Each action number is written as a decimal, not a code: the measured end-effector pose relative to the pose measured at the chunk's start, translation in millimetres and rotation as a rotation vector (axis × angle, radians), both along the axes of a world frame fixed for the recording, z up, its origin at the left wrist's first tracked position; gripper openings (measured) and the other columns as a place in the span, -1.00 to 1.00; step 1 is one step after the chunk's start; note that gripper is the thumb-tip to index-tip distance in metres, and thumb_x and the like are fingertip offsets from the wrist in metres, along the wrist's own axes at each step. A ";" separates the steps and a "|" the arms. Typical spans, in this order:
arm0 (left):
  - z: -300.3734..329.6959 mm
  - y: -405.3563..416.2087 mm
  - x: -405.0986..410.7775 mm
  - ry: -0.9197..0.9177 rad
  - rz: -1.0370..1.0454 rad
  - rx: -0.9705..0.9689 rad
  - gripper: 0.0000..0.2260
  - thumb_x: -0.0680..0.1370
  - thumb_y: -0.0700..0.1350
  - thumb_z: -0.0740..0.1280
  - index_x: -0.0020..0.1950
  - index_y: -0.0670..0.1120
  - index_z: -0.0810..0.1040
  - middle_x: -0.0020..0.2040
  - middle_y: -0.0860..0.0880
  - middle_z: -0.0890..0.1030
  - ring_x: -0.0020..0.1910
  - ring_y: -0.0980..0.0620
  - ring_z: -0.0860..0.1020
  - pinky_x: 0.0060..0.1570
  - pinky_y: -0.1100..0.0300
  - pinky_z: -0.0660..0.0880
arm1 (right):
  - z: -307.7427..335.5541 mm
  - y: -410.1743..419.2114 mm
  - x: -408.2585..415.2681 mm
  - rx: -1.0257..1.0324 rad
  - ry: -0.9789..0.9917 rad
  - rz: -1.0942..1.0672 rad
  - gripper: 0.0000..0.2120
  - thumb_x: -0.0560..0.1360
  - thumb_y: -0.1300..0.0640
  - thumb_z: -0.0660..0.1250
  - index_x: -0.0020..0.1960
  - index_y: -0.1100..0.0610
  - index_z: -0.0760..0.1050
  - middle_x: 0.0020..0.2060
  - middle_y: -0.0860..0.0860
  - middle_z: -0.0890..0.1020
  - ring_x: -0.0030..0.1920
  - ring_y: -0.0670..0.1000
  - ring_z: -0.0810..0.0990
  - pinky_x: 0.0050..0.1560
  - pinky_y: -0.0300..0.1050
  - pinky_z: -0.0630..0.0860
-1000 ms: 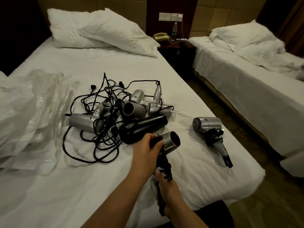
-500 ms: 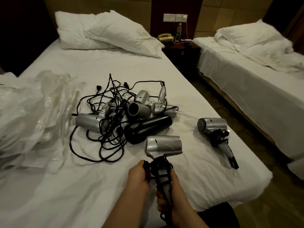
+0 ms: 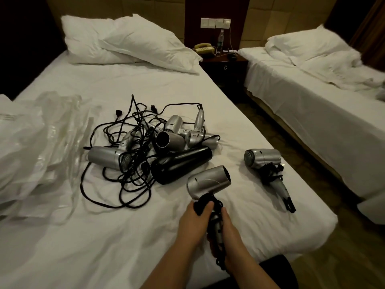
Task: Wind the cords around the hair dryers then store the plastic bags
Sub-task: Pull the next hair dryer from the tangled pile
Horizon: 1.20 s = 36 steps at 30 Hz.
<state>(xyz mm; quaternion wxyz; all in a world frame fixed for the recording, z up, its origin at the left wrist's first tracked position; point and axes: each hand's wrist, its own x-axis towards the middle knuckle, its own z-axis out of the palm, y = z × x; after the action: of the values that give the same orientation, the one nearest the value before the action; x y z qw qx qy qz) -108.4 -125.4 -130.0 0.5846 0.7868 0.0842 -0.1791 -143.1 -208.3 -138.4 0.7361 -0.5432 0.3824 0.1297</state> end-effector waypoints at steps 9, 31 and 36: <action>4.0 -36.9 22.0 0.063 -0.127 -0.126 -0.79 0.56 0.05 0.30 -0.07 -0.07 0.58 -0.08 -0.04 0.64 -0.07 0.03 0.60 0.01 0.15 0.55 | 10.1 -60.9 2.3 0.002 0.043 -0.001 -0.41 0.57 -0.24 0.04 -0.29 0.22 0.51 -0.55 0.07 0.45 -0.62 -0.04 0.33 -0.58 -0.26 0.24; -21.3 -75.0 59.7 -0.065 -0.168 0.041 -0.69 0.60 -0.22 0.21 0.35 -0.06 0.43 0.33 -0.05 0.31 -0.03 0.19 0.39 0.10 0.30 0.33 | -28.3 -138.3 28.1 -0.778 -0.116 -0.097 -0.86 0.59 0.18 0.17 -0.02 0.12 0.51 -0.07 0.07 0.55 -0.05 0.05 0.50 -0.06 -0.08 0.41; -19.9 -49.8 50.4 -0.085 -0.091 0.032 -0.70 0.59 -0.23 0.20 0.30 -0.03 0.46 0.31 0.00 0.32 0.19 0.10 0.37 0.26 0.11 0.41 | -6.6 -104.8 32.8 -1.006 -0.348 0.001 -0.83 0.56 0.25 0.21 0.10 0.12 0.50 -0.01 -0.04 0.47 0.09 -0.01 0.45 0.11 -0.11 0.41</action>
<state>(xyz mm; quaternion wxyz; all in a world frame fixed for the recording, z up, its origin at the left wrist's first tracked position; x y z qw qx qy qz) -58.0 -175.2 -149.8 0.5665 0.8058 0.0264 -0.1705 -110.4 -313.1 -145.0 0.4372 -0.8428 0.2694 -0.1613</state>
